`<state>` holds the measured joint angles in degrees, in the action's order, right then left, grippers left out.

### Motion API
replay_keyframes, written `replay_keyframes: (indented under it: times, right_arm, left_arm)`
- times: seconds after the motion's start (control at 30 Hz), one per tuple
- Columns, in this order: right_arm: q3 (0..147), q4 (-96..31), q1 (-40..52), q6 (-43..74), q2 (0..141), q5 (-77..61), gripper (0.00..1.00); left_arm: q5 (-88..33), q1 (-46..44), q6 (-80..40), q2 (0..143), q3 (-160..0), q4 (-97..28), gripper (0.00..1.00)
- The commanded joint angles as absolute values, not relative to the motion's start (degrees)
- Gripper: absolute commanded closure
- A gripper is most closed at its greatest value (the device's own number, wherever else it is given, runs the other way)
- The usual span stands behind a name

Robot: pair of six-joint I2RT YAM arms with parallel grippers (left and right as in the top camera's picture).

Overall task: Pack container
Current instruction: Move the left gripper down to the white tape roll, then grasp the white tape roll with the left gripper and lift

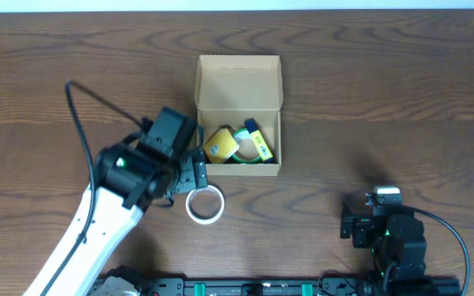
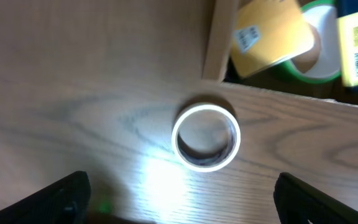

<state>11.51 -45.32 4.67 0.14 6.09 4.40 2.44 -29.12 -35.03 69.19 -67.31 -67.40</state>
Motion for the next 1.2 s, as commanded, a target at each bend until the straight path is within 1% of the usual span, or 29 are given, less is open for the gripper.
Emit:
replay_keyframes:
  times: [0.0, 0.1, 0.27, 0.33, 0.4, 0.5, 0.73, 1.0, 1.03, 1.1, 1.17]
  right_arm:
    - [11.44, -45.3, 4.1, -0.49, 5.69, 4.25, 0.01]
    - [11.44, -45.3, 4.1, -0.49, 5.69, 4.25, 0.01]
    - [11.44, -45.3, 4.1, -0.49, 5.69, 4.25, 0.01]
    - [11.44, -45.3, 4.1, -0.49, 5.69, 4.25, 0.01]
    - [11.44, -45.3, 4.1, -0.49, 5.69, 4.25, 0.01]
    - [11.44, -45.3, 4.1, -0.49, 5.69, 4.23, 0.01]
    - [11.44, -45.3, 4.1, -0.49, 5.69, 4.25, 0.01]
    - [11.44, -45.3, 4.1, -0.49, 5.69, 4.23, 0.01]
    - [11.44, -45.3, 4.1, -0.49, 5.69, 4.25, 0.01]
    - [11.44, -45.3, 4.1, -0.49, 5.69, 4.25, 0.01]
    - [11.44, -45.3, 4.1, -0.49, 5.69, 4.25, 0.01]
  left_arm:
    - [4.14, -30.59, -50.11, 67.83, -63.44, -67.33, 0.04]
    - [4.64, -33.52, -61.69, 67.75, -58.65, -67.44, 0.05]
    - [5.5, -35.42, -71.42, 67.77, -53.15, -66.87, 0.04]
    - [3.86, -35.4, -75.48, 67.79, -48.31, -62.78, 0.05]
    - [1.1, -35.4, -75.48, 67.81, -44.38, -56.64, 0.05]
    - [-1.3, -35.4, -76.99, 67.81, -40.77, -51.48, 0.05]
    - [-2.85, -35.4, -83.15, 67.81, -33.65, -45.15, 0.05]
    - [-6.44, -35.4, -85.97, 70.37, -27.73, -34.48, 0.05]
    - [-6.94, -35.4, -86.0, 70.89, -27.55, -33.89, 0.04]
    - [-7.22, -35.4, -86.02, 72.44, -27.49, -32.51, 0.0]
    - [-7.55, -35.4, -86.02, 74.13, -27.49, -31.14, 0.13]
